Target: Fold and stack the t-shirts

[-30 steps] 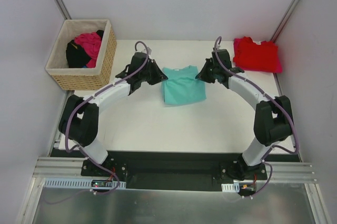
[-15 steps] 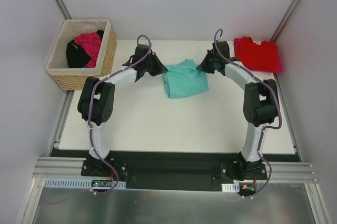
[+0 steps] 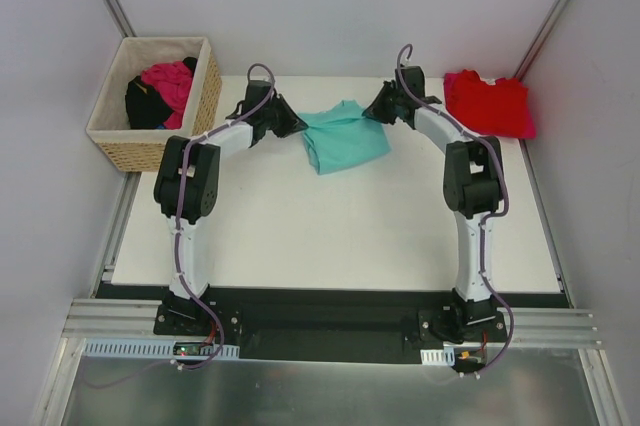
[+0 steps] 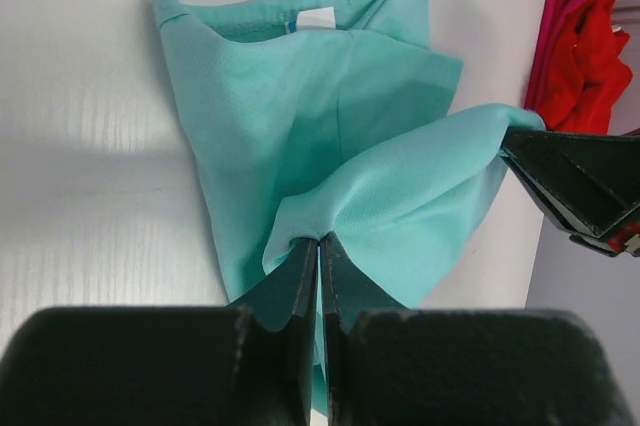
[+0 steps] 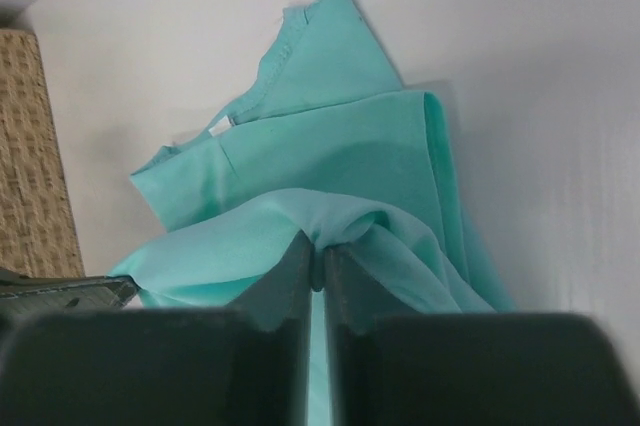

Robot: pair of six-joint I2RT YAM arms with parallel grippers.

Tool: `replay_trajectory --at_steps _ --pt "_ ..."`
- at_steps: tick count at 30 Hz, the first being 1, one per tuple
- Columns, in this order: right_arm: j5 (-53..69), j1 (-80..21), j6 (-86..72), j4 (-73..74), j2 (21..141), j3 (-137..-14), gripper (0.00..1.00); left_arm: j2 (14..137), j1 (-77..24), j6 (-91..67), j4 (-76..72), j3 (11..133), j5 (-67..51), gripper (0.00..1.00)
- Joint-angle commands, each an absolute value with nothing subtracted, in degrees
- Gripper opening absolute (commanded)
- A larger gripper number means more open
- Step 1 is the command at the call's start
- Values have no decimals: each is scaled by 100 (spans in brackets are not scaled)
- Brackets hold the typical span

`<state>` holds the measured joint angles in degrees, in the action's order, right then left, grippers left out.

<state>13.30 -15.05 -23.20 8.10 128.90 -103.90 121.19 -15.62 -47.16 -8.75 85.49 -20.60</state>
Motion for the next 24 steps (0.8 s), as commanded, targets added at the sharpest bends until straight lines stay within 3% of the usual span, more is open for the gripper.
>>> replay_trajectory --at_steps 1,2,3,6,7,8,9,17,24 --pt "1258 -1529 -2216 554 13131 -11020 40 12322 -1450 -4755 -1055 8947 -2241 0" --pt "1187 -1555 -2154 528 13113 -11039 51 12331 -1441 -4781 -1055 8999 -2276 0" --pt "1117 -1564 -2066 527 13070 -11039 75 12314 -1433 -4773 -1055 9017 -2294 7" --pt "976 -1582 -1846 370 12668 -10733 91 12138 -1441 -4711 -1063 8948 -2233 55" --pt "932 -1582 -1820 300 12491 -10592 92 11938 -1450 -4685 -1072 8912 -2206 79" --pt "923 -1608 -1715 177 12324 -10295 93 11822 -1459 -4615 -1072 8808 -2180 94" --pt "905 -1634 -1670 141 11974 -10170 93 11708 -1485 -4588 -1072 8746 -2127 99" --pt "1099 -1985 -1749 -130 10899 -9097 93 10495 -1749 -4596 -1072 7973 -1969 99" --pt "1466 -2171 -2021 -351 11346 -9175 93 10231 -1907 -4684 -1134 7550 -1908 99"
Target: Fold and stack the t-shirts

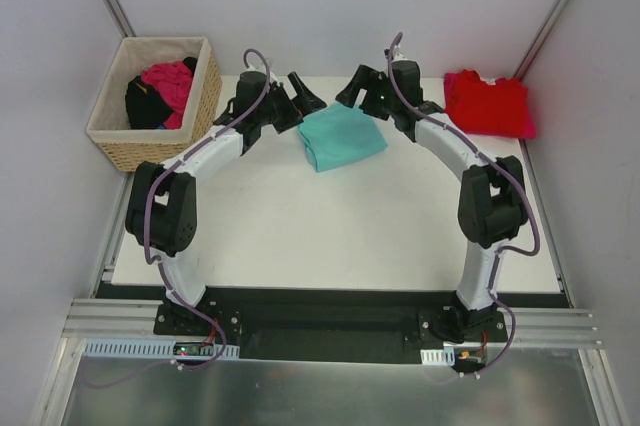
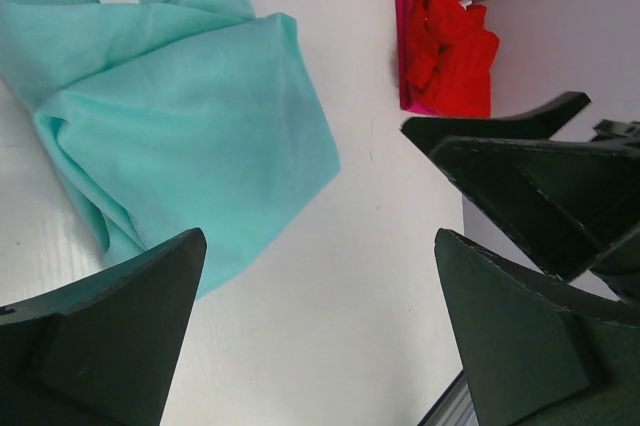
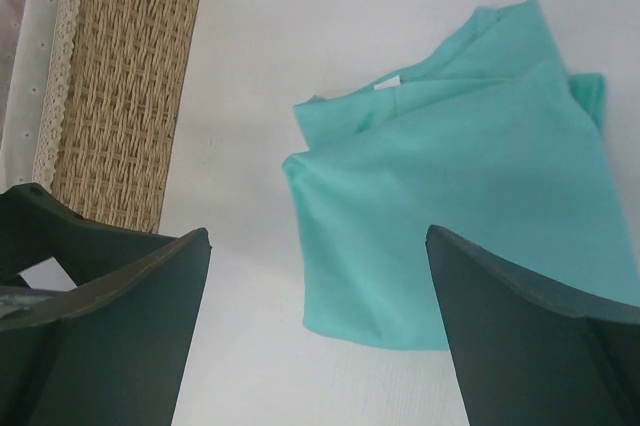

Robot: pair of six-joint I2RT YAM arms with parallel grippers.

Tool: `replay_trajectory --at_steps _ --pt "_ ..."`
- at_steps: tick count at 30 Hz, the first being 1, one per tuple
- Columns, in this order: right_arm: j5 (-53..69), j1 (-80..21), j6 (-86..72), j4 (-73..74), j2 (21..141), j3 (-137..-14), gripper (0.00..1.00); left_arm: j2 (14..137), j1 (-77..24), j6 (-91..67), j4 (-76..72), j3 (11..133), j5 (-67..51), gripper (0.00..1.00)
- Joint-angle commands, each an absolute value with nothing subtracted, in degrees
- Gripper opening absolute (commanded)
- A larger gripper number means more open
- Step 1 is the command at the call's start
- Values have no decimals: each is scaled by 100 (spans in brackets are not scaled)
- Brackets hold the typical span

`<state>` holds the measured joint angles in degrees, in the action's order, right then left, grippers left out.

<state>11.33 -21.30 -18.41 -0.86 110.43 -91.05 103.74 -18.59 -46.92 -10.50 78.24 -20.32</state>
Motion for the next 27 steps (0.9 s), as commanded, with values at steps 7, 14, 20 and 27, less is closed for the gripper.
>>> replay_trajectory --at_steps 7,14,20,27 --pt "1977 -2188 -2372 -527 12427 -10036 93 10046 -1890 -4474 -1125 7242 -1679 99" --pt "2162 -2197 -2637 -729 13026 -10038 92 10046 -1872 -4447 -1116 7023 -1591 99" --pt "1978 -2346 -2654 -1168 12499 -8290 92 9915 -1863 -4483 -1142 6654 -1600 99" --pt "1522 -2706 -2628 -1573 11357 -5917 92 9195 -1863 -4509 -1151 5846 -1608 99"
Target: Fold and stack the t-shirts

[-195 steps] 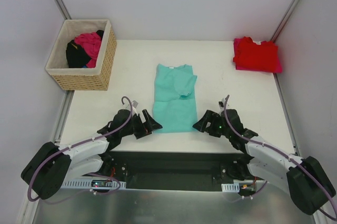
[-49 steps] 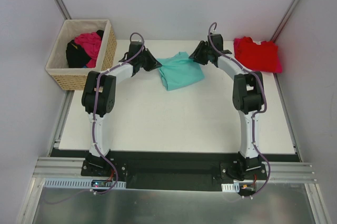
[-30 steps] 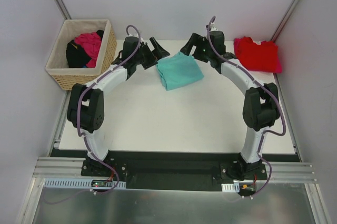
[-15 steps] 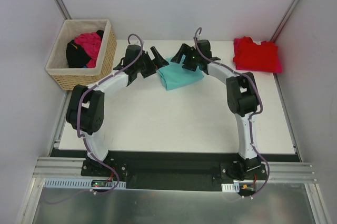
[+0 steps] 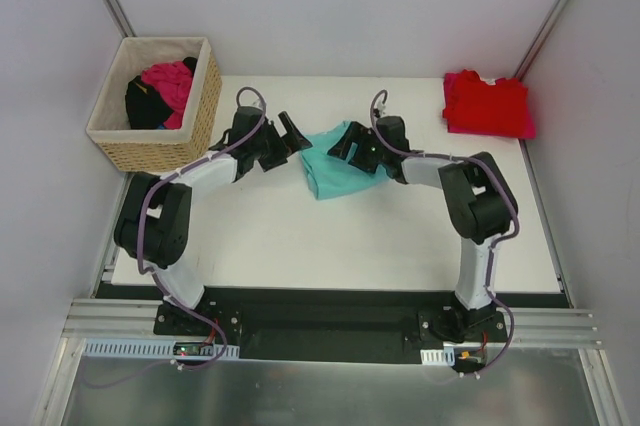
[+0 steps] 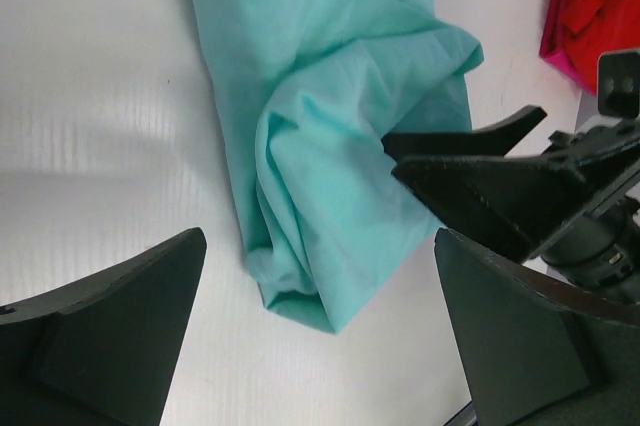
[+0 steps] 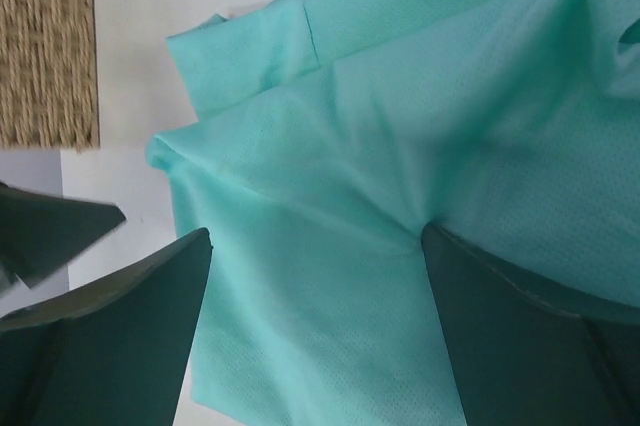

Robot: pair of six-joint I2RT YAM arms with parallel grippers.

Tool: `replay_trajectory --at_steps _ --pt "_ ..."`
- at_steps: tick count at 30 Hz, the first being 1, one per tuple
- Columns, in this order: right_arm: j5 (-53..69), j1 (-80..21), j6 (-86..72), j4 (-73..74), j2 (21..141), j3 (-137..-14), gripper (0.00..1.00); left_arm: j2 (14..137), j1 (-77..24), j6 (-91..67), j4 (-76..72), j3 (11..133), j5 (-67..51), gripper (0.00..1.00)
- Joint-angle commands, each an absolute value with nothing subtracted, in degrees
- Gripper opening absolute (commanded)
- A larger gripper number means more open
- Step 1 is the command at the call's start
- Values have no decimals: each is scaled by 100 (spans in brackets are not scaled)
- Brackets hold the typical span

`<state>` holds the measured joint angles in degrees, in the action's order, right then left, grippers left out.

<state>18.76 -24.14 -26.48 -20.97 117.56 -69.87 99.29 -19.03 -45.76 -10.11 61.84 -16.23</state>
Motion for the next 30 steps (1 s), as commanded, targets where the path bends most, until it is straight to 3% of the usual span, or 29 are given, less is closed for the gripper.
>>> replay_trajectory --at_steps 1,12,20,30 --pt "1451 -2838 -2637 -1608 11234 -5454 91 9098 -1863 -4552 -1143 5619 -1626 99" --pt "432 -4227 -2909 -908 9406 -4166 91 7296 -1969 -4579 -932 4184 -2188 99" --pt "-615 -4386 -2040 763 8341 -5606 92 6294 -1978 -4412 -246 4412 -2627 99" --pt "-598 -3719 -1486 1248 8893 -6486 91 6249 -2109 -4799 -281 3886 -2795 99"
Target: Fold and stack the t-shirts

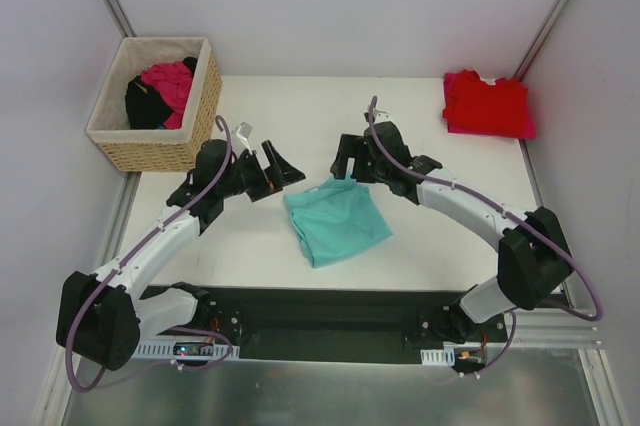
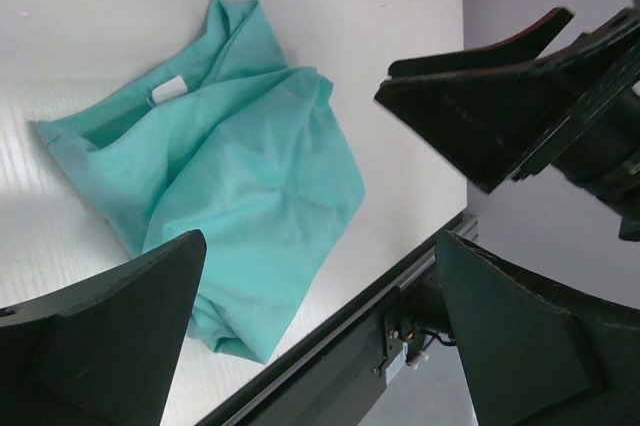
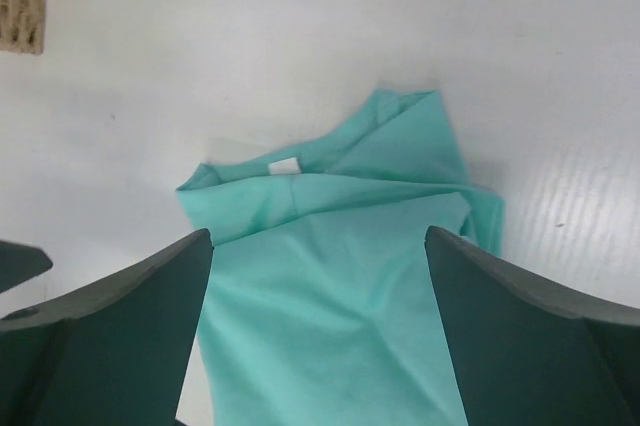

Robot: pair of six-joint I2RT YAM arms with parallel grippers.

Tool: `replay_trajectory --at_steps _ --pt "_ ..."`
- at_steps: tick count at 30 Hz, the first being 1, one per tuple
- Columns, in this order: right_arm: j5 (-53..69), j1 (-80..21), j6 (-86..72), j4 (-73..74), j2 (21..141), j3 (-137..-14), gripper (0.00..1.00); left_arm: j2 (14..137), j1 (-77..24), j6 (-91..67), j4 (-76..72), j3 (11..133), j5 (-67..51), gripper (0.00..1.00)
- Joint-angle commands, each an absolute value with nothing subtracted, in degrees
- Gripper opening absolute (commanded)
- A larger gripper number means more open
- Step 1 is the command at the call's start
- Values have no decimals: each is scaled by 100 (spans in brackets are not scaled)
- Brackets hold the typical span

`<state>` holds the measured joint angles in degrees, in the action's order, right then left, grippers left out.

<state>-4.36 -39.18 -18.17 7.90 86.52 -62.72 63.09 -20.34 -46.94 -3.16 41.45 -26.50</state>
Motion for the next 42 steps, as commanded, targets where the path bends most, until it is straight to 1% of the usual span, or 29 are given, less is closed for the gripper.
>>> replay_trajectory --at_steps 1,10,12,13,14,16,17,19,20,22,24,26,29,33,42 --pt "-598 -3683 -1468 1248 8938 -6504 91 6293 -2135 -4808 -360 3833 -2786 99" --pt "-352 -3437 -1485 1134 9448 -6566 88 6714 -2645 -5053 -870 3472 -2760 99" --pt "-369 -3437 -1529 1081 9466 -6460 86 6767 -2715 -5124 -896 3367 -2742 97" --pt "-343 -3428 -1529 1064 9492 -6443 86 6811 -2725 -5150 -905 3331 -2733 93" --pt "-343 -3419 -1529 1063 9492 -6434 83 6820 -2733 -5168 -931 3261 -2725 91" --pt "-299 -3401 -1564 1046 9518 -6398 79 6829 -2733 -5186 -932 3199 -2725 82" --pt "-281 -3401 -1582 1046 9527 -6390 75 6820 -2733 -5194 -940 3156 -2725 68" --pt "-238 -3393 -1591 1028 9545 -6398 72 6820 -2733 -5177 -923 3120 -2707 56" --pt "-237 -3384 -1600 1037 9562 -6398 70 6812 -2733 -5185 -923 3085 -2690 46" --pt "-229 -3384 -1600 1028 9571 -6407 70 6794 -2733 -5177 -923 3050 -2655 40" --pt "-211 -3384 -1608 1037 9571 -6407 70 6803 -2733 -5159 -879 3015 -2602 38" --pt "-211 -3384 -1600 1037 9571 -6381 70 6794 -2725 -5037 -774 3041 -2488 39" --pt "-220 -3392 -1600 1020 9571 -6363 70 6741 -2690 -4870 -327 3129 -2330 43" --pt "-220 -3375 -1591 1020 9606 -6363 70 6592 -2584 -4703 350 3243 -1707 48" --pt "-176 -3375 -1608 1011 9685 -6398 69 7092 -2435 -4500 475 3498 -1512 47"
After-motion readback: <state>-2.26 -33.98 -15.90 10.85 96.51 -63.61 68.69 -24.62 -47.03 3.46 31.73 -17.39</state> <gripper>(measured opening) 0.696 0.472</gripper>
